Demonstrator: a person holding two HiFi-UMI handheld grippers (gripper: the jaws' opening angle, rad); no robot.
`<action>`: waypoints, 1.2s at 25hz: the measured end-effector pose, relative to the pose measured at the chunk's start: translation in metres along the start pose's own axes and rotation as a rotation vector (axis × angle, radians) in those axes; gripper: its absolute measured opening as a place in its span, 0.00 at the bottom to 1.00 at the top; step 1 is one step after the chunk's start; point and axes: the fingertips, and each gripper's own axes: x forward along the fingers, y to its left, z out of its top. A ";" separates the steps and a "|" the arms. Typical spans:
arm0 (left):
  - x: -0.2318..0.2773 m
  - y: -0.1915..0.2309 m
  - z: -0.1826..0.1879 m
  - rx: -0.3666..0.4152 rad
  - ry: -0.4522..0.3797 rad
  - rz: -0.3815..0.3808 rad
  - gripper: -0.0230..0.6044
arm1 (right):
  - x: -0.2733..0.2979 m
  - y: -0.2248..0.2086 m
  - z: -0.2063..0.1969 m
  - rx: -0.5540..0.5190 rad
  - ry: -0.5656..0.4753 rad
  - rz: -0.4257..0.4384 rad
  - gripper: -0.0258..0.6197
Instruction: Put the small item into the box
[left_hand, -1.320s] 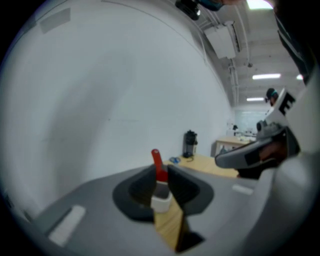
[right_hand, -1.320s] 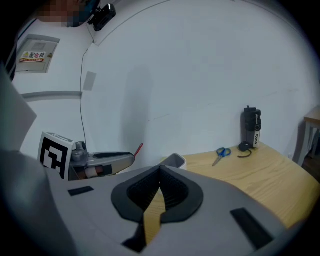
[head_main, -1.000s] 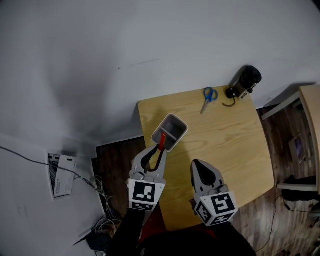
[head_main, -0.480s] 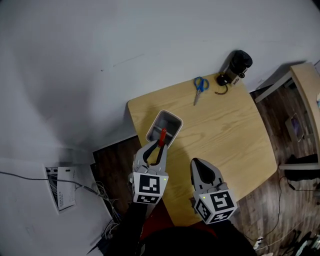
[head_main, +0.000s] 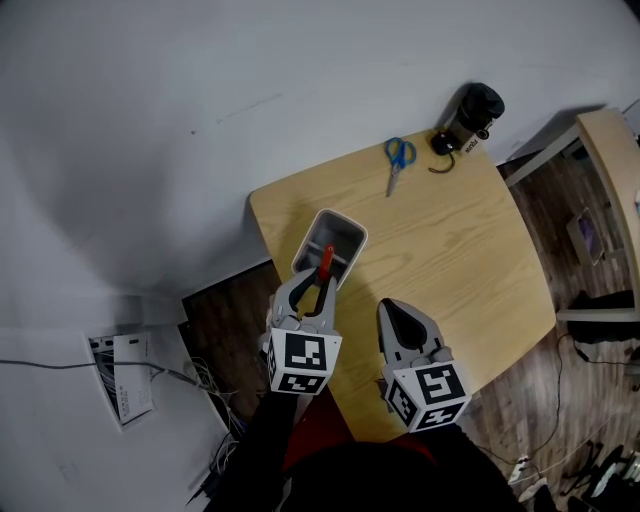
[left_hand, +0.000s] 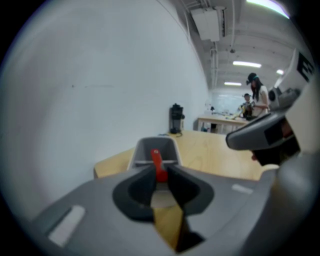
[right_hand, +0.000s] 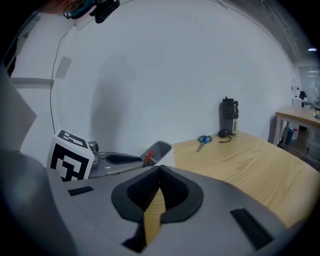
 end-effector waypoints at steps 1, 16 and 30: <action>0.001 0.001 -0.001 -0.004 0.003 -0.002 0.15 | 0.002 0.000 -0.001 -0.001 0.005 -0.002 0.05; 0.007 0.003 -0.006 -0.032 0.054 -0.022 0.16 | 0.020 0.003 -0.007 -0.005 0.056 -0.010 0.05; 0.006 0.001 -0.006 -0.046 0.074 -0.027 0.20 | 0.006 0.002 -0.010 0.001 0.054 -0.011 0.05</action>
